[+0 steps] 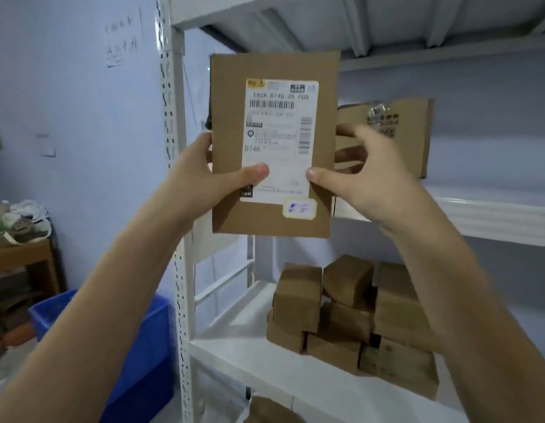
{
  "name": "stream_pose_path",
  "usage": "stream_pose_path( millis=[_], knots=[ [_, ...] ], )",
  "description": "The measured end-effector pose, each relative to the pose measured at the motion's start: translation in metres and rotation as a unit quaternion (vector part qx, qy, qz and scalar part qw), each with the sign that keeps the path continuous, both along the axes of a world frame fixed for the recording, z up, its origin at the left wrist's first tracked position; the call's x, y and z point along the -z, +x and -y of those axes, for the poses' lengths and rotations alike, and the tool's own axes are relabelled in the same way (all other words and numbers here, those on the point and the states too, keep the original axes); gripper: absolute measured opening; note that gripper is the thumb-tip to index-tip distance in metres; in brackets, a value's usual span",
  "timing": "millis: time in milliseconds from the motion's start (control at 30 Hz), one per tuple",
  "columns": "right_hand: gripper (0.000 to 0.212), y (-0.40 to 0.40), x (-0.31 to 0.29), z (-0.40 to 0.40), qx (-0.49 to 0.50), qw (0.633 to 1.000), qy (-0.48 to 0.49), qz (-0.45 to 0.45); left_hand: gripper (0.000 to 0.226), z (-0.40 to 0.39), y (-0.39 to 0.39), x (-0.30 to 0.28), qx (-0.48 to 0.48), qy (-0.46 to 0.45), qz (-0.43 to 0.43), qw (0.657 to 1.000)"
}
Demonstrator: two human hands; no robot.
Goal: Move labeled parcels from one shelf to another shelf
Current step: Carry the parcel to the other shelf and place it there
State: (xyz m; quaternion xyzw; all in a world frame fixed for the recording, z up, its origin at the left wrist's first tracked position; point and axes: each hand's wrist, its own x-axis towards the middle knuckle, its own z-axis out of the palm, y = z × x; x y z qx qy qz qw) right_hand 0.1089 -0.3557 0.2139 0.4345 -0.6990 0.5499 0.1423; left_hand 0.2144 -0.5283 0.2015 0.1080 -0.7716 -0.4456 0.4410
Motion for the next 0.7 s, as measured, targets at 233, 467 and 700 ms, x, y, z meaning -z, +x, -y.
stream_pose_path(
  millis=[233, 467, 700],
  knots=[
    [0.062, -0.059, -0.048, 0.045, 0.067, 0.996, -0.027, -0.052, 0.068, 0.047, -0.067, -0.059, 0.042, -0.034, -0.006, 0.999],
    [0.064, -0.107, -0.053, 0.078, 0.128, 0.991, -0.026, -0.033, 0.072, 0.090, -0.139, -0.064, 0.100, -0.017, -0.013, 0.995],
    [0.065, -0.114, -0.035, 0.110, 0.185, 0.982, -0.014, -0.040, 0.065, 0.129, -0.173, -0.046, 0.151, -0.003, -0.011, 0.988]
  ],
)
